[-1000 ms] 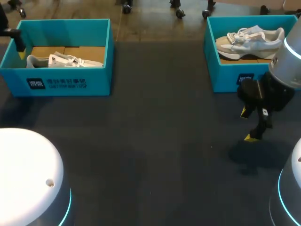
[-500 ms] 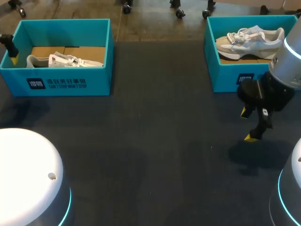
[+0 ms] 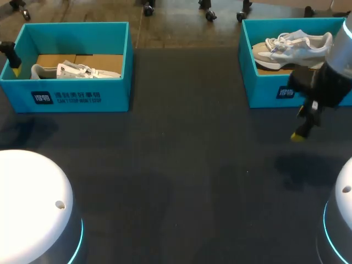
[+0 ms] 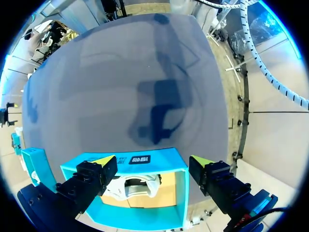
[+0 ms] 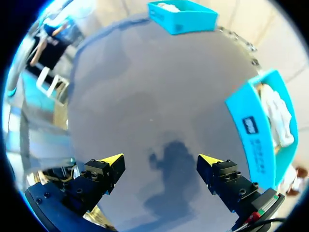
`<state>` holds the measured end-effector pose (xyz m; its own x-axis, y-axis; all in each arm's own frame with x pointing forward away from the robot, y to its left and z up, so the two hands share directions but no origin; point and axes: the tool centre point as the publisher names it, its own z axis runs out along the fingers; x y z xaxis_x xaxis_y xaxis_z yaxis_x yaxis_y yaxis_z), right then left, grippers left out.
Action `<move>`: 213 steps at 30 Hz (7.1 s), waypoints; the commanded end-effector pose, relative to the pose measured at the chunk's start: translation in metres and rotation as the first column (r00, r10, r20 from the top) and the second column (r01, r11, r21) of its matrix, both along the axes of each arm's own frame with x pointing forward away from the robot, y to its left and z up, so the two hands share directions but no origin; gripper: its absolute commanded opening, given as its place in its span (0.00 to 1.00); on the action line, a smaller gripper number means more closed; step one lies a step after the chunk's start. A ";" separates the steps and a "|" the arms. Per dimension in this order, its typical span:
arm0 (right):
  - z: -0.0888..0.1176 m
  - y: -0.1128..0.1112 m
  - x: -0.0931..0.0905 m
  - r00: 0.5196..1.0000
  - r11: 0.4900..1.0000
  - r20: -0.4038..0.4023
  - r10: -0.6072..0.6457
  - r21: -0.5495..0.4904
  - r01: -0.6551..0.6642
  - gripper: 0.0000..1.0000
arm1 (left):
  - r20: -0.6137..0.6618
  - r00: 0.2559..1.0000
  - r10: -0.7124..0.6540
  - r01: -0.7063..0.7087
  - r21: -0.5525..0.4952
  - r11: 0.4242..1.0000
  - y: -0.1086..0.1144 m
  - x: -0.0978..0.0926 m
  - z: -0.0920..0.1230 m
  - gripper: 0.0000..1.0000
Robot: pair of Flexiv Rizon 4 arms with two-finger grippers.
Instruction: Take the shoe out of the shoebox, open the shoe tongue, remove and reinsert the insole, then place the shoe into the shoebox
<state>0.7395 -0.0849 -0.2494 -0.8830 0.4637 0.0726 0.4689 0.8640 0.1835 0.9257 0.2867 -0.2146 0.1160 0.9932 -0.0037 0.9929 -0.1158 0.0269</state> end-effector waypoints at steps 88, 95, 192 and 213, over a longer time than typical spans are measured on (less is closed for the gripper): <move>0.042 -0.185 0.363 0.576 0.533 0.125 -0.808 -0.263 0.804 1.00 | 0.003 1.000 -0.001 0.001 0.002 1.000 0.000 -0.001 0.000 1.00; 0.042 -0.185 0.363 0.576 0.533 0.125 -0.808 -0.263 0.804 1.00 | 0.003 1.000 -0.001 0.001 0.002 1.000 0.000 -0.001 0.000 1.00; -0.134 -0.231 0.447 0.453 0.433 -0.002 -0.891 -0.305 0.849 0.84 | 0.003 1.000 -0.001 0.001 0.002 1.000 0.000 -0.001 0.000 1.00; -0.148 -0.229 0.441 0.414 0.416 -0.075 -0.907 -0.313 0.854 0.45 | 0.003 1.000 -0.001 0.001 0.002 1.000 0.000 -0.001 0.000 1.00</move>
<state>1.1695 -0.3133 -0.3903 0.0546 0.9983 -0.0188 0.9985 -0.0548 -0.0074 0.9256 0.2867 -0.2147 0.1160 0.9932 -0.0036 0.9929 -0.1158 0.0275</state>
